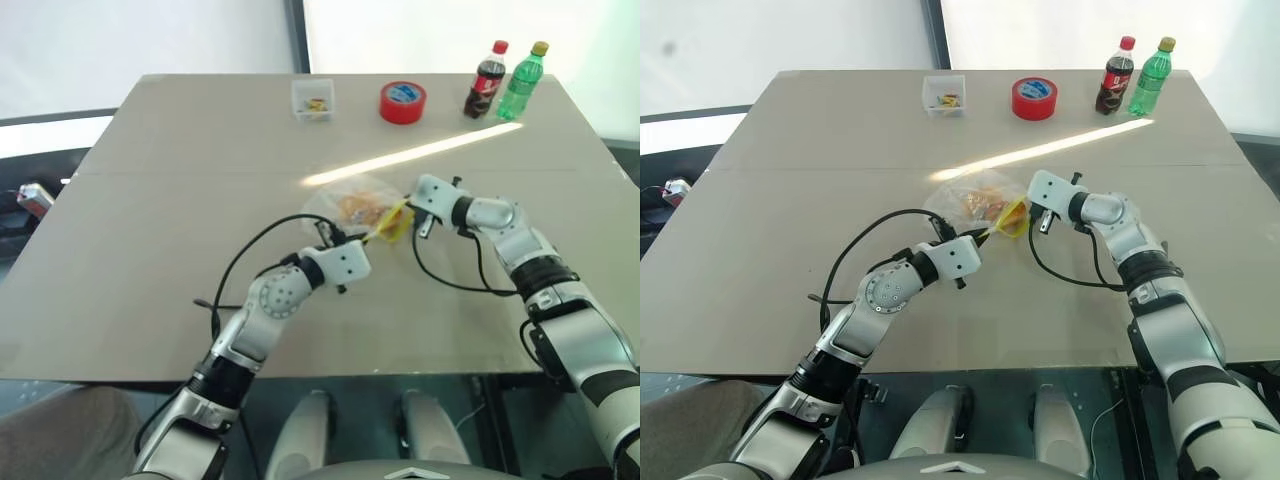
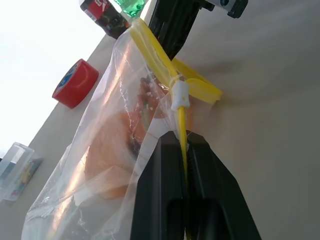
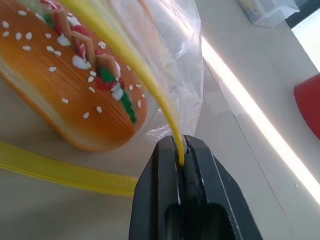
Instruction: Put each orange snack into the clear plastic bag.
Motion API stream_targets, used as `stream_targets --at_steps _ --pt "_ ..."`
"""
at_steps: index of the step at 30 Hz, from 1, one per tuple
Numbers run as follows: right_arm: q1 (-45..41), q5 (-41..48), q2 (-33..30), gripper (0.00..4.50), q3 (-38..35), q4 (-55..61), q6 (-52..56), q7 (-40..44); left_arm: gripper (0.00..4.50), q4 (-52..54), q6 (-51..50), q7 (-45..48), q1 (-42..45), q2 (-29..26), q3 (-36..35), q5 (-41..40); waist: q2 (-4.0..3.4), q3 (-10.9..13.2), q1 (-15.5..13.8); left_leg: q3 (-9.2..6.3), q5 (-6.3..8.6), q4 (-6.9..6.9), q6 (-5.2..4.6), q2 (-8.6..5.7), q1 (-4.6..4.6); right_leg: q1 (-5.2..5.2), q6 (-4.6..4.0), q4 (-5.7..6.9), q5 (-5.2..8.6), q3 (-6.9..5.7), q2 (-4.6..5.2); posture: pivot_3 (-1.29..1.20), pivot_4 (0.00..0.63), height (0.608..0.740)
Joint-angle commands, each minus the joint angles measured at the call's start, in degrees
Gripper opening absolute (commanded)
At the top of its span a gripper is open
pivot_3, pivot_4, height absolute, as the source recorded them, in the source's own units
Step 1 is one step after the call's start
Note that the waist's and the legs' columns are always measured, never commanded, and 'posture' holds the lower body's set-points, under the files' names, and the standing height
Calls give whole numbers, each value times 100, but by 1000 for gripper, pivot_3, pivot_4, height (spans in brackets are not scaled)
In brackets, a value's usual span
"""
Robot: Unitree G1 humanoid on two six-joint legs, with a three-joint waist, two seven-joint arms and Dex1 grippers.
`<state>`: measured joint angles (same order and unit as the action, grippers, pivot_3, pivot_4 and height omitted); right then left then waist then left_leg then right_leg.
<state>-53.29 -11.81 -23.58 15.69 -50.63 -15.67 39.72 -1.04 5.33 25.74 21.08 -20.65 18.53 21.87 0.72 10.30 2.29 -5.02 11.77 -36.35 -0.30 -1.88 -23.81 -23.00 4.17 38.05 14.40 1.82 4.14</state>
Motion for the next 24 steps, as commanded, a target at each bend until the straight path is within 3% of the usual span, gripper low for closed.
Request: stream_targets --at_steps 1,8,11,14,18,22,24 --pt "-198 65 -193 46 -230 252 107 -6 0 185 -41 -132 113 88 -187 -129 0 0 0 0 0 0 0 0 0 0 0 0 0 0 0 0 150 740" --pt "-490 352 -1075 46 -444 1742 1882 1245 0 805 -1162 392 801 219 -745 -975 -8 7 -22 -1 0 -3 0 -2 -5 -1 0 0 0 -1 0 0 150 740" --pt "-735 919 -1701 46 -491 2961 3189 2578 0 1529 -2471 1120 1225 224 -1069 -2122 -9 8 -7 0 1 -1 -1 0 -10 -2 1 -7 1 -1 0 0 150 740" --pt "-1045 1096 -1891 46 -550 3289 3921 2822 0 1753 -3157 1485 1478 -39 -1059 -2408 -9 8 23 -2 1 1 -1 2 -12 -2 1 -14 2 -6 -2 0 150 740" --pt "-1193 887 -2081 1939 -324 3124 4159 2946 0 1638 -3783 1489 1759 -44 -1067 -2700 -9 8 7 1 1 1 -1 5 -1 2 1 -8 2 -5 -4 0 150 740" --pt "-1181 855 -2159 3926 -291 3202 3956 3035 0 1273 -3504 1403 1785 -103 -824 -2476 -7 9 -11 2 1 -4 -1 2 -5 3 1 -8 1 -6 -1 0 150 740" --pt "-1146 1203 -2088 3926 -453 3614 4126 3235 0 1189 -3350 1387 1749 -107 -732 -2404 -7 9 -11 1 0 -3 0 2 -6 2 1 -10 2 -5 0 0 150 740"
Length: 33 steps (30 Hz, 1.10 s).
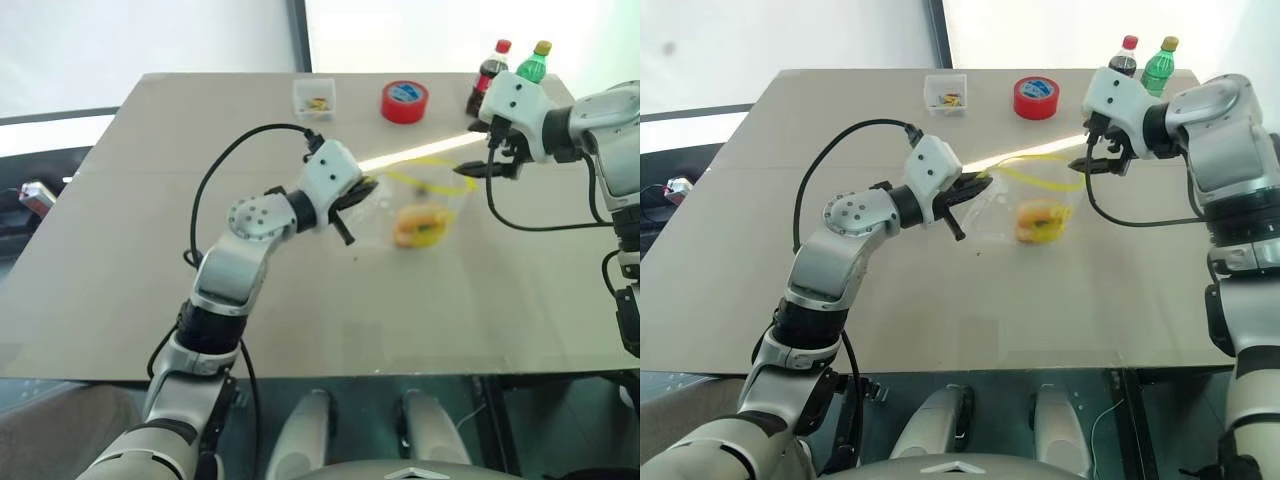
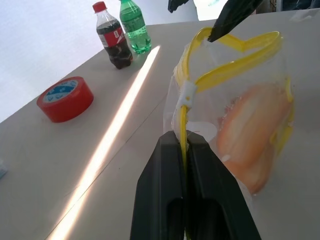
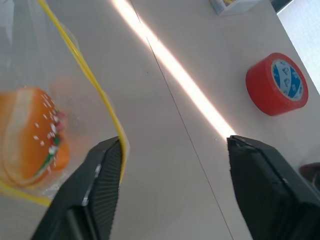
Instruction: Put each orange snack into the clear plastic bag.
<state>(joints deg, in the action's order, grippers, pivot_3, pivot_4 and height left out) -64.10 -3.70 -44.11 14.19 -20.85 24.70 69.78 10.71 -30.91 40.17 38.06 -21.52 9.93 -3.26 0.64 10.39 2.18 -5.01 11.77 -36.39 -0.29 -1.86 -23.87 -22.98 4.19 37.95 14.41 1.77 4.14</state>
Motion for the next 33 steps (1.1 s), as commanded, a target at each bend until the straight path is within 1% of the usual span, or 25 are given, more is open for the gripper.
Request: stream_targets --at_steps 1,3,6,8,11,14,17,22,24,28,33 --pt "-33 575 12 3926 -385 849 178 305 0 7 309 -59 42 -15 157 116 0 0 3 0 0 0 0 0 0 -1 0 0 0 0 0 0 150 740" --pt "255 928 102 3926 -466 1515 163 438 0 77 395 -16 59 -57 290 191 -1 1 9 0 0 3 1 1 -4 -5 0 -1 0 1 0 0 150 740" --pt "699 1348 241 3926 -575 2251 -283 561 0 97 661 35 93 -206 529 431 0 1 0 -6 1 4 0 3 -7 -8 0 -4 0 4 0 0 150 740" --pt "892 1289 274 3926 -488 2476 -419 461 0 110 779 34 142 -258 643 559 0 1 -8 -4 1 1 0 3 -7 -6 0 -2 0 3 0 0 150 740" --pt "1086 930 306 3926 -255 2480 -996 273 0 99 1039 57 237 -458 851 912 0 1 -20 -2 1 -3 0 0 -7 -6 1 2 -1 3 2 0 150 740" --pt "1080 754 494 3926 -204 2335 -1487 -9 0 158 1111 75 311 -546 875 1027 0 1 -17 0 0 -4 0 0 -5 -5 1 6 -1 2 0 0 150 740" --pt "1037 640 579 3926 -168 2201 -1744 -121 0 248 1114 154 394 -641 913 1165 0 1 -9 -1 0 -4 1 1 -5 -6 1 7 -1 2 -2 0 150 740" --pt "1080 563 594 3926 -103 2129 -2007 -64 0 428 1034 279 490 -749 890 1277 0 1 -10 0 0 -4 1 1 -5 -6 1 4 -1 2 -1 0 150 740" --pt "1097 540 581 3394 -79 2095 -2072 -32 0 456 1015 330 506 -814 877 1341 0 1 -10 0 0 -4 0 1 -5 -6 1 3 0 2 -1 0 150 740" --pt "1104 489 569 1767 -53 2038 -2124 -38 0 479 1030 365 506 -851 837 1391 0 1 -3 0 0 -4 0 1 -5 -6 1 5 -1 2 -2 0 150 740" --pt "1076 433 575 1767 -32 1980 -2199 -54 0 474 1096 370 467 -875 879 1464 0 1 -3 0 0 -4 0 1 -5 -6 1 5 0 2 -2 0 150 740"
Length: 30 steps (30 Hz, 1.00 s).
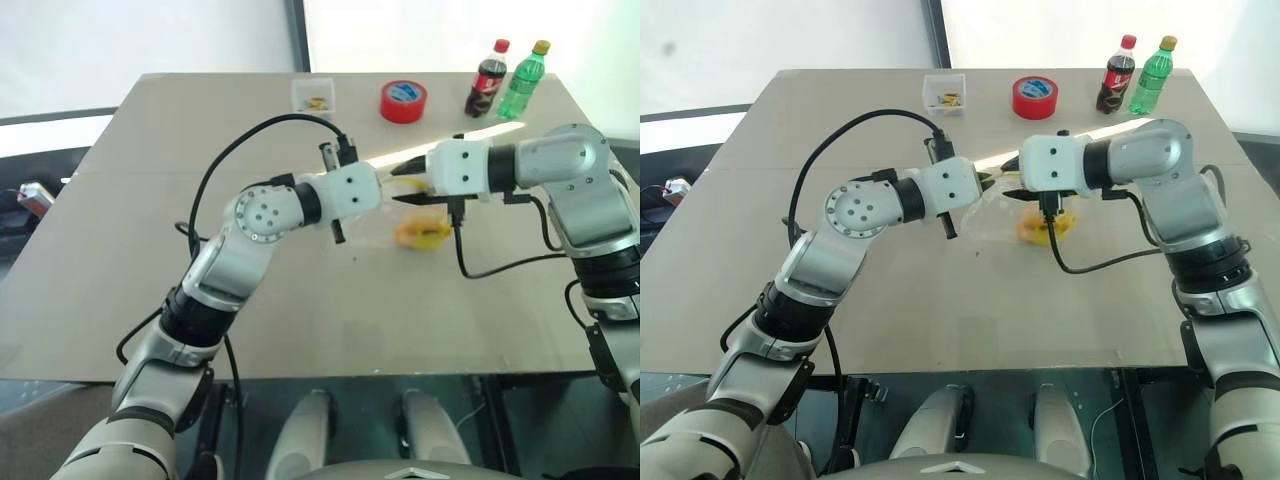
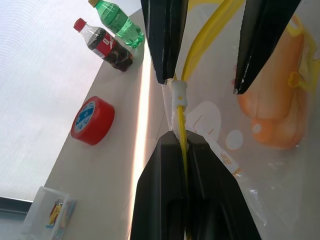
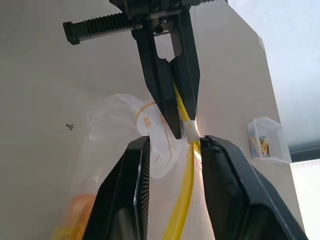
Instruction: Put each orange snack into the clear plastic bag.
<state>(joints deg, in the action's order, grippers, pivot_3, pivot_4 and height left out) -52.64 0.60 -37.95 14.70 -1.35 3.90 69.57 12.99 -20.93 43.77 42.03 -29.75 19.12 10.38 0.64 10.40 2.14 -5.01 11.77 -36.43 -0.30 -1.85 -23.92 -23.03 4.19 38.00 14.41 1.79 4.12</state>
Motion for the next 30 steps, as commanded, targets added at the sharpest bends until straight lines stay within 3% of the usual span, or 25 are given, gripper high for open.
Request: stream_targets --at_steps 1,5,9,30 --pt "-79 2 -34 1767 -81 26 -125 -35 0 241 122 9 69 -60 -34 123 0 0 0 0 0 0 0 0 0 0 0 0 0 0 0 0 150 740" --pt "-100 -12 -10 1767 -71 -9 -168 -48 0 147 282 -3 83 -104 -10 269 0 0 0 0 0 0 0 0 0 0 0 0 0 0 0 0 150 740" --pt "-134 -84 7 439 -62 -110 -249 -111 0 126 335 -2 55 -86 -24 325 0 0 0 0 0 0 0 0 0 0 0 0 0 0 0 0 150 740" --pt "-231 -114 151 439 -85 -96 -246 -172 0 138 363 47 45 31 -27 394 0 0 3 0 0 0 0 0 0 0 0 1 0 0 0 0 150 740"
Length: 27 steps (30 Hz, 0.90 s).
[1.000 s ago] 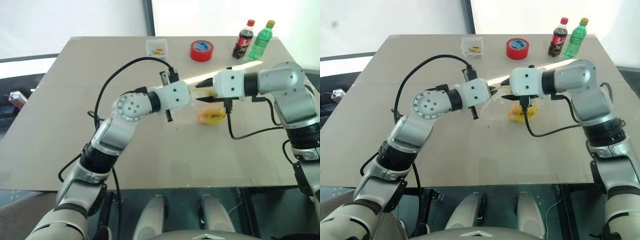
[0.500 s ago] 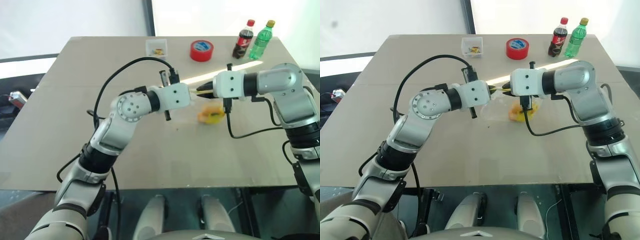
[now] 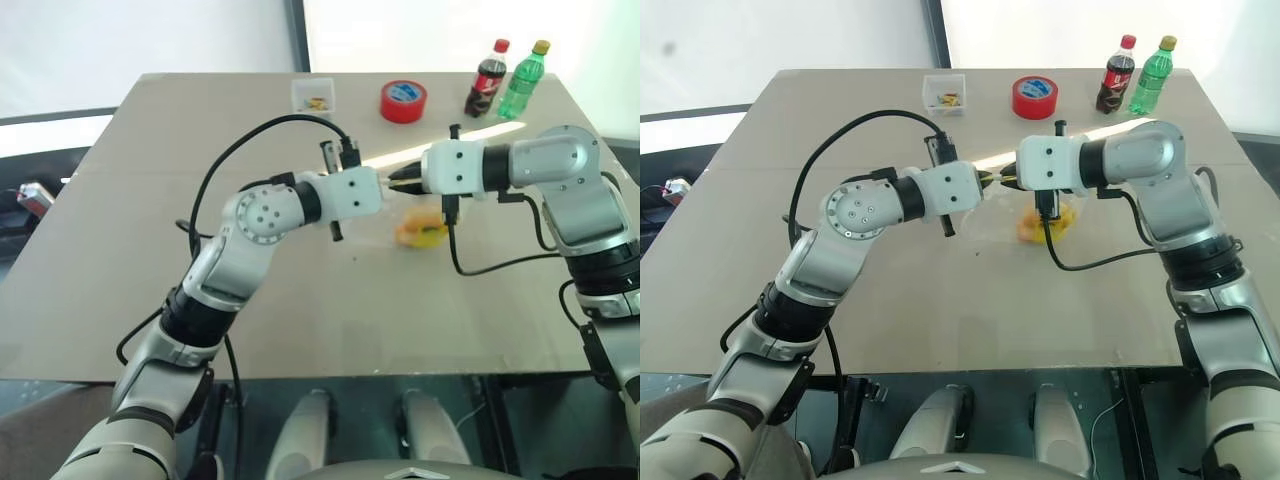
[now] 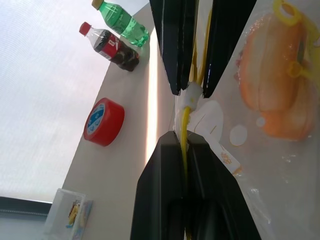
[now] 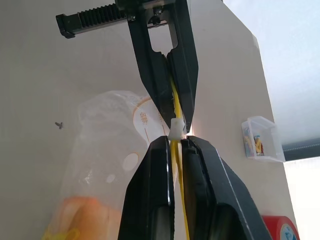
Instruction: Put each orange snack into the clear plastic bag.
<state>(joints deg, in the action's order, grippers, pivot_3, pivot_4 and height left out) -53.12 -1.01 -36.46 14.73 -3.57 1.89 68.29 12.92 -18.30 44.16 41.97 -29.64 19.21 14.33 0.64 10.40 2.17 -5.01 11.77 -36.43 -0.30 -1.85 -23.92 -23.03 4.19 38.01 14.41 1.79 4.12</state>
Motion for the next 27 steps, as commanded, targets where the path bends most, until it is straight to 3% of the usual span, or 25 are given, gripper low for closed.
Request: stream_targets --at_steps 1,15,27 --pt "-178 50 2 210 -91 134 -43 -44 0 144 103 13 46 20 -33 2 0 0 0 0 0 0 0 0 0 0 0 0 0 0 0 0 150 740" --pt "-172 158 43 210 -187 249 168 -111 0 66 157 12 23 15 -30 37 0 0 0 0 0 0 0 0 0 0 0 0 0 0 0 0 150 740" --pt "-82 77 -325 210 -335 44 107 -219 0 -115 340 -37 -107 -232 -172 103 0 0 -1 1 0 0 0 0 0 0 0 0 0 0 0 0 150 740"
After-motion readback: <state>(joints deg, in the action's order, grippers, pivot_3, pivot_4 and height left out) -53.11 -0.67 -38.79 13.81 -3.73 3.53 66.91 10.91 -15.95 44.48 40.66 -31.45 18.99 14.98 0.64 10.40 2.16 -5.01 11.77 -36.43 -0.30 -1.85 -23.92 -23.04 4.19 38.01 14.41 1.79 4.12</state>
